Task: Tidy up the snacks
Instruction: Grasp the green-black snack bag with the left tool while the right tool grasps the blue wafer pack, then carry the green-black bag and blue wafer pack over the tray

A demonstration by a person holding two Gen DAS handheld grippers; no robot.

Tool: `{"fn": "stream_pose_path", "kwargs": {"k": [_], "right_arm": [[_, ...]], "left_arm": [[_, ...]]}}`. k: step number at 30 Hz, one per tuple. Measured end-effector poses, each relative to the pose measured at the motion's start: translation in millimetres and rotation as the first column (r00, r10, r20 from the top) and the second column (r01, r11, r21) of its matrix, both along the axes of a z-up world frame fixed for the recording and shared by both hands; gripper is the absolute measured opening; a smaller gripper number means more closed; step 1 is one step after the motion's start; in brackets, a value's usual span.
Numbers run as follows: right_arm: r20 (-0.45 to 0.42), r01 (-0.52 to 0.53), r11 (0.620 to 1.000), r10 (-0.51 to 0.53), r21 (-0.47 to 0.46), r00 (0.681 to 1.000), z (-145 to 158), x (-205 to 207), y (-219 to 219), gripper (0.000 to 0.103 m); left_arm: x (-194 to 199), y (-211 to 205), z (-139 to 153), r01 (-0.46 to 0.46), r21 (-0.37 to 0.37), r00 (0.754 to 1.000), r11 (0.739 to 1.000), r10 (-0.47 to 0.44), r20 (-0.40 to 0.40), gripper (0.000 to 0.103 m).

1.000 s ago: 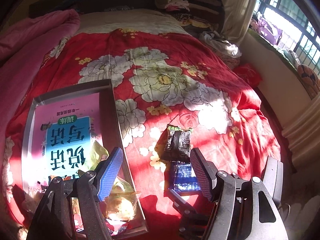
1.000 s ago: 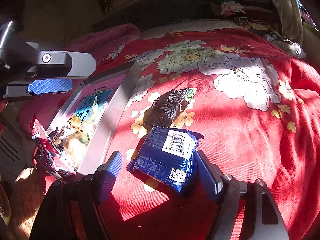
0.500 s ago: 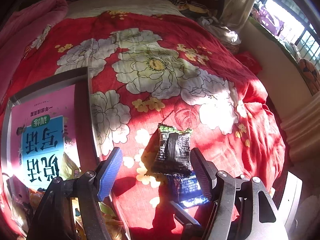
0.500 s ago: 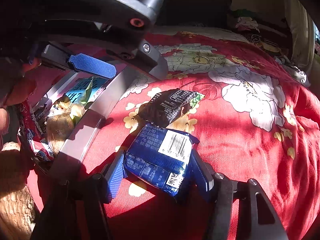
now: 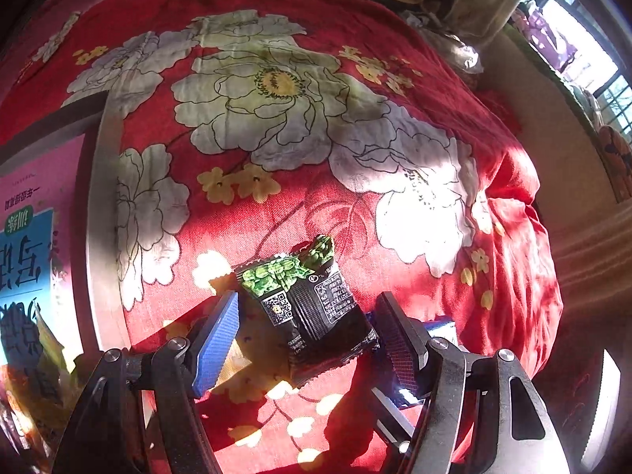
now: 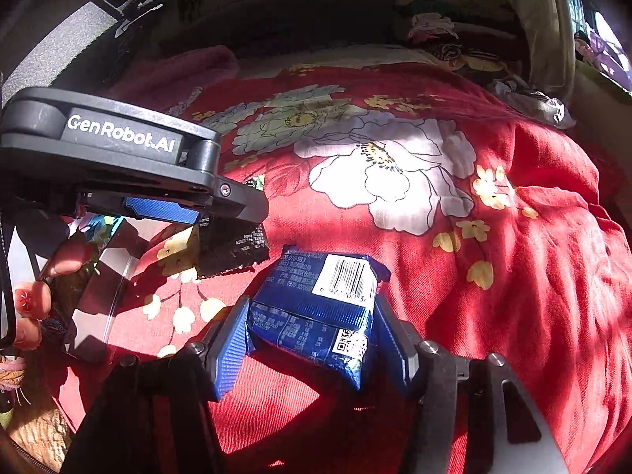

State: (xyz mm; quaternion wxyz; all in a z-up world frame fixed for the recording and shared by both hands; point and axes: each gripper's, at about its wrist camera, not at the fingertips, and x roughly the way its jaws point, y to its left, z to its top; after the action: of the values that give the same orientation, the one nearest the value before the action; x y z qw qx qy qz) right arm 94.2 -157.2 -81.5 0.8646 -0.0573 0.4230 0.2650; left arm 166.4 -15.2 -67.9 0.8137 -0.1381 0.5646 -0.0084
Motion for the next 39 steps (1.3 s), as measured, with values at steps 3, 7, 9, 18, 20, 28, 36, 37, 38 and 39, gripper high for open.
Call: {"fn": "stream_pose_path", "kwargs": {"k": [3,7,9,18,20,28,36,37,38,39], "right_arm": [[0.011,-0.015,0.999,0.016,-0.046,1.000,-4,0,9,0.061],[0.018,-0.031,0.998,0.032,-0.050,0.999,0,2,8,0.056],[0.010,-0.026,1.000,0.026,0.005,1.000,6,3,1,0.055],[0.061,-0.057,0.981,0.047,0.187,0.997,35,-7,-13,0.055],[0.071,-0.065,0.977,0.052,0.204,0.996,39,-10,-13,0.055],[0.109,-0.098,0.969,0.075,0.226,0.991,52,-23,-7,0.055],[0.132,-0.120,0.963,0.090,0.240,0.987,66,-35,-4,0.055],[0.135,-0.121,0.963,0.090,0.242,0.987,68,-37,-4,0.055],[0.136,-0.126,0.961,0.094,0.245,0.986,69,-38,-2,0.055],[0.135,-0.132,0.960,0.100,0.246,0.986,71,-40,0,0.055]], "left_arm": [[3,-3,-3,-0.019,0.013,1.000,1.000,0.018,0.010,0.071],[1,0,-4,-0.040,0.027,0.999,0.999,0.040,0.024,0.046],[-1,3,-2,-0.043,0.023,0.998,0.999,0.042,0.036,0.038],[-37,18,25,-0.064,-0.022,0.992,0.998,0.066,0.108,0.036],[-46,21,34,-0.066,-0.009,0.990,0.998,0.066,0.125,0.036],[-79,41,70,-0.097,-0.002,0.977,0.995,0.095,0.192,0.036],[-112,64,101,-0.142,0.015,0.957,0.990,0.133,0.256,0.036],[-116,67,104,-0.146,0.013,0.955,0.989,0.138,0.261,0.036],[-120,70,107,-0.151,0.012,0.953,0.988,0.143,0.267,0.036],[-123,73,110,-0.158,0.012,0.951,0.987,0.148,0.273,0.036]]}}
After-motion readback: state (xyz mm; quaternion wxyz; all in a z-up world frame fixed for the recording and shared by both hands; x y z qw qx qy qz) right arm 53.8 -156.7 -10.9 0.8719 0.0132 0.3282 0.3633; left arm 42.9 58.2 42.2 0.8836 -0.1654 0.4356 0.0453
